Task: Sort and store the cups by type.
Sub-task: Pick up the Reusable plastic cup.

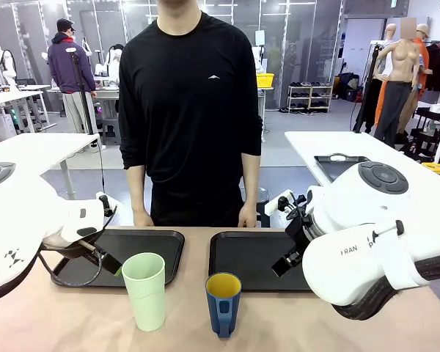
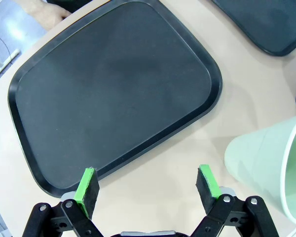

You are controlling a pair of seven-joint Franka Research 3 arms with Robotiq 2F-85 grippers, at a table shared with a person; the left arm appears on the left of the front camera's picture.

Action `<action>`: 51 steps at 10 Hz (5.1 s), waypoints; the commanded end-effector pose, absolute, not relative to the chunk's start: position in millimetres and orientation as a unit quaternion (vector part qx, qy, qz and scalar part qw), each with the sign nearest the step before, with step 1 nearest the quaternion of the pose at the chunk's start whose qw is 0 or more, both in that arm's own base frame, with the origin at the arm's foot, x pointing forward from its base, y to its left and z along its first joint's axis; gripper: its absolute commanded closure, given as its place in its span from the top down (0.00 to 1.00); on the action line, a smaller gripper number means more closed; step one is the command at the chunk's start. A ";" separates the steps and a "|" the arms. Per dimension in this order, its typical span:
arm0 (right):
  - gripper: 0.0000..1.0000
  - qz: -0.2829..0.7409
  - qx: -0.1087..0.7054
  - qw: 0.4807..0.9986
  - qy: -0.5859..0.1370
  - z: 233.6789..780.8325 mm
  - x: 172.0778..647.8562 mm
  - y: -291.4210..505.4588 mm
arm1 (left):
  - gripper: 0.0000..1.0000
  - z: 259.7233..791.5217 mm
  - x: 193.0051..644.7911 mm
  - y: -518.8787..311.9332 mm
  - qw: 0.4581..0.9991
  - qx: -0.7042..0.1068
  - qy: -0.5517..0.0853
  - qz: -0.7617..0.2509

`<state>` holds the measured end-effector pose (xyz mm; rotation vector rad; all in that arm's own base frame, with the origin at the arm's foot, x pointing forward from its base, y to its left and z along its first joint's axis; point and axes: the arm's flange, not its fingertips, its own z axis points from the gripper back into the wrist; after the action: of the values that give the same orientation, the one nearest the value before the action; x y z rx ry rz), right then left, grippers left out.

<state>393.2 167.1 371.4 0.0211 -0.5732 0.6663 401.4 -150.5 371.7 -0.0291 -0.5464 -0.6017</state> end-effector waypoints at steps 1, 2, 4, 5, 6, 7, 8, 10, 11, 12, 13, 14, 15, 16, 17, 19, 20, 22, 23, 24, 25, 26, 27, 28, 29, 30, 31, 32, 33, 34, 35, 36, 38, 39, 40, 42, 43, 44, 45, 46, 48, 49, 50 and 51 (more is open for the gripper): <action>1.00 0.322 0.011 0.905 -0.277 371.4 393.2 167.0 | 1.00 371.7 401.5 -150.3 0.919 -0.014 -0.266 -0.292; 1.00 0.323 0.010 0.905 -0.277 371.4 393.2 167.1 | 1.00 371.7 401.4 -150.5 0.918 -0.014 -0.266 -0.293; 1.00 0.293 -0.038 0.913 -0.280 401.7 385.3 183.4 | 1.00 405.4 390.7 -155.3 0.926 0.013 -0.288 -0.244; 1.00 0.280 -0.042 0.919 -0.274 429.1 377.9 190.6 | 1.00 428.7 382.3 -159.7 0.922 0.013 -0.307 -0.235; 1.00 0.269 -0.040 0.923 -0.271 456.3 370.1 198.7 | 1.00 451.4 372.7 -163.8 0.925 0.031 -0.307 -0.224; 1.00 0.268 -0.051 0.924 -0.268 481.5 361.2 207.7 | 1.00 473.6 362.2 -168.4 0.926 0.034 -0.315 -0.204; 1.00 0.254 -0.063 0.924 -0.278 502.6 353.0 215.8 | 1.00 489.8 352.9 -172.2 0.924 0.021 -0.327 -0.197; 1.00 0.207 -0.088 0.930 -0.290 528.6 341.0 229.4 | 1.00 508.7 338.2 -180.3 0.916 -0.019 -0.351 -0.195; 1.00 0.203 -0.086 0.929 -0.296 533.0 337.0 232.5 | 1.00 512.4 331.7 -184.4 0.911 -0.019 -0.361 -0.200; 1.00 0.207 -0.089 0.927 -0.300 534.0 334.2 233.6 | 1.00 514.9 327.2 -187.5 0.908 -0.014 -0.364 -0.209; 1.00 0.212 -0.090 0.924 -0.305 534.6 331.9 233.2 | 1.00 516.0 326.2 -189.6 0.904 -0.014 -0.366 -0.220; 1.00 0.224 -0.094 0.918 -0.314 535.1 328.6 233.5 | 1.00 517.3 324.0 -190.3 0.905 -0.013 -0.365 -0.218; 1.00 0.230 -0.098 0.915 -0.317 535.3 326.7 233.1 | 1.00 518.8 321.5 -191.1 0.903 -0.004 -0.368 -0.220; 1.00 0.233 -0.100 0.913 -0.319 534.9 327.4 230.7 | 1.00 520.4 320.5 -190.2 0.901 -0.001 -0.372 -0.222; 1.00 0.232 -0.095 0.913 -0.321 535.9 331.1 221.1 | 1.00 520.1 325.0 -185.8 0.902 0.008 -0.376 -0.212; 1.00 0.183 -0.075 0.922 -0.332 531.2 351.5 176.7 | 1.00 509.8 343.3 -157.4 0.909 0.009 -0.375 -0.184; 1.00 0.152 -0.065 0.929 -0.331 522.2 366.0 151.0 | 1.00 498.6 356.1 -137.6 0.918 0.012 -0.363 -0.159; 1.00 0.113 -0.049 0.940 -0.320 494.5 390.7 102.3 | 1.00 466.3 383.4 -91.0 0.938 0.012 -0.331 -0.099; 1.00 0.102 -0.041 0.944 -0.310 478.7 402.3 81.6 | 1.00 449.6 395.7 -72.4 0.941 0.009 -0.326 -0.090; 1.00 0.089 -0.034 0.947 -0.307 462.9 412.6 65.2 | 1.00 432.1 408.8 -54.4 0.945 0.016 -0.321 -0.065; 1.00 0.081 -0.023 0.950 -0.299 448.8 420.7 53.0 | 1.00 419.6 417.6 -43.3 0.949 0.015 -0.311 -0.044; 1.00 0.084 -0.008 0.953 -0.291 437.8 426.4 45.1 | 1.00 415.0 422.8 -36.6 0.949 -0.002 -0.312 -0.045; 1.00 0.085 0.005 0.958 -0.273 430.3 430.1 40.1 | 1.00 412.9 427.5 -33.1 0.953 0.002 -0.300 -0.039; 1.00 0.084 0.011 0.960 -0.267 425.7 432.4 36.6 | 1.00 413.7 431.6 -31.2 0.955 0.005 -0.294 -0.042; 1.00 0.086 0.017 0.961 -0.264 423.8 433.5 34.5 | 1.00 416.2 434.5 -32.2 0.954 0.005 -0.296 -0.046; 1.00 0.084 0.017 0.963 -0.255 421.9 434.8 33.6 | 1.00 417.5 436.6 -33.0 0.955 0.005 -0.293 -0.047; 1.00 0.083 0.014 0.964 -0.253 421.7 436.0 33.8 | 1.00 417.7 437.9 -33.6 0.956 0.006 -0.290 -0.044; 1.00 0.080 0.003 0.964 -0.255 422.8 437.8 34.6 | 1.00 418.1 440.1 -34.8 0.955 0.004 -0.292 -0.043; 1.00 0.075 0.006 0.963 -0.257 418.1 434.6 41.1 | 1.00 421.4 438.5 -38.0 0.954 0.005 -0.297 -0.039; 1.00 0.075 0.006 0.963 -0.257 418.1 434.6 41.1 | 1.00 417.4 433.8 -33.3 0.954 0.004 -0.297 -0.040; 1.00 0.075 0.006 0.963 -0.257 418.1 434.6 41.1 | 1.00 417.4 433.8 -33.3 0.954 0.004 -0.297 -0.040; 1.00 0.075 0.006 0.963 -0.257 418.1 434.6 41.1 | 1.00 417.4 433.8 -33.3 0.954 0.004 -0.297 -0.040; 1.00 0.075 0.006 0.963 -0.257 418.1 434.6 41.1 | 1.00 417.4 433.8 -33.3 0.954 0.004 -0.297 -0.040; 1.00 0.075 0.006 0.963 -0.257 418.1 434.6 41.1 | 1.00 417.4 433.8 -33.3 0.954 0.004 -0.297 -0.040; 1.00 0.075 0.006 0.963 -0.257 418.1 434.6 41.1 | 1.00 417.4 433.8 -33.3 0.954 0.004 -0.297 -0.040; 1.00 0.075 0.006 0.963 -0.257 418.1 434.6 41.1 | 1.00 417.4 433.8 -33.3 0.954 0.004 -0.297 -0.040; 1.00 0.075 0.006 0.963 -0.257 418.1 434.6 41.1 | 1.00 417.4 433.8 -33.3 0.954 0.004 -0.297 -0.040; 1.00 0.075 0.006 0.963 -0.257 418.1 434.6 41.1 | 1.00 417.4 433.8 -33.3 0.954 0.004 -0.297 -0.040; 1.00 0.075 0.006 0.963 -0.257 418.1 434.6 41.1 | 1.00 417.4 433.8 -33.3 0.954 0.004 -0.297 -0.040; 1.00 0.075 0.006 0.963 -0.257 418.1 434.6 41.1 | 1.00 417.4 433.8 -33.3 0.954 0.004 -0.297 -0.040; 1.00 0.075 0.006 0.963 -0.257 418.1 434.6 41.1 | 1.00 417.4 433.8 -33.3 0.954 0.004 -0.297 -0.040; 1.00 0.075 0.006 0.963 -0.257 418.1 434.6 41.1 | 1.00 417.4 433.8 -33.3 0.954 0.004 -0.297 -0.040; 1.00 0.075 0.006 0.963 -0.257 418.1 434.6 41.1 | 1.00 417.4 433.8 -33.3 0.954 0.004 -0.297 -0.040; 1.00 0.075 0.006 0.963 -0.257 418.1 434.6 41.1 | 1.00 417.4 433.8 -33.3 0.954 0.004 -0.297 -0.040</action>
<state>435.0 41.3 419.0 0.0118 -0.5187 0.1534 434.4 -33.9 418.6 0.0071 -0.6065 -0.0824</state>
